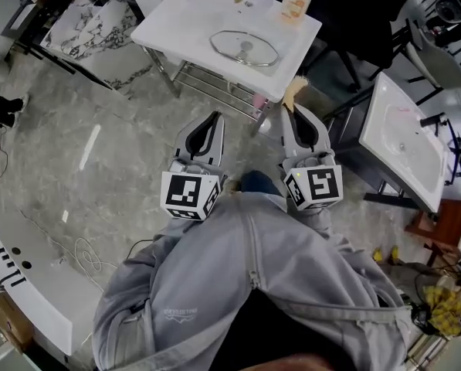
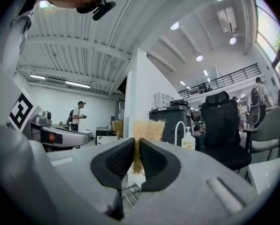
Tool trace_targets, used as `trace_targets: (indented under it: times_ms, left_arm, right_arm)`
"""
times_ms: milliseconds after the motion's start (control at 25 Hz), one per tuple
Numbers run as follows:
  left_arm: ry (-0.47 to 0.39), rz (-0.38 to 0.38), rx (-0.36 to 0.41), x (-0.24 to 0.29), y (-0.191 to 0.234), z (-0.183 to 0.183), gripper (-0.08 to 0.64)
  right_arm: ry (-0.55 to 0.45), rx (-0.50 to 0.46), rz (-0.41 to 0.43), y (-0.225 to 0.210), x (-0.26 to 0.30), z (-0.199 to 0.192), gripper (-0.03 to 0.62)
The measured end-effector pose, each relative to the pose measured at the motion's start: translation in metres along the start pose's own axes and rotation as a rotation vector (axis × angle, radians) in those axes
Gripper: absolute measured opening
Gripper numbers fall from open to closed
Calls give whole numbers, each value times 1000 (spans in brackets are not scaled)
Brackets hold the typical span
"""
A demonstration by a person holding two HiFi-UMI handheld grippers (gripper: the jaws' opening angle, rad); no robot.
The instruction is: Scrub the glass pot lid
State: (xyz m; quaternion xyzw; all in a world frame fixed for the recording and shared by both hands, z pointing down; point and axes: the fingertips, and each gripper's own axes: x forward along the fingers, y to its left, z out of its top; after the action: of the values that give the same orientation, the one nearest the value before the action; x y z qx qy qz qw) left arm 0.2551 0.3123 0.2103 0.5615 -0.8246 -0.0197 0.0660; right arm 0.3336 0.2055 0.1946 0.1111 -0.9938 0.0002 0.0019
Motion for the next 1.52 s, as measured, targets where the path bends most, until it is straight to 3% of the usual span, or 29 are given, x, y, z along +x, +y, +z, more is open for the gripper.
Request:
trace_targets:
  times_ms: [480, 1240, 1520]
  left_arm:
    - [9, 38, -4, 47, 51, -2, 17]
    - [10, -112, 43, 267, 128, 29, 17]
    - [26, -165, 46, 320, 143, 24, 17]
  right_arm:
    - [-14, 14, 25, -19, 74, -8, 29]
    - [32, 13, -42, -135, 261, -27, 29]
    - [54, 13, -64, -156, 296, -41, 29]
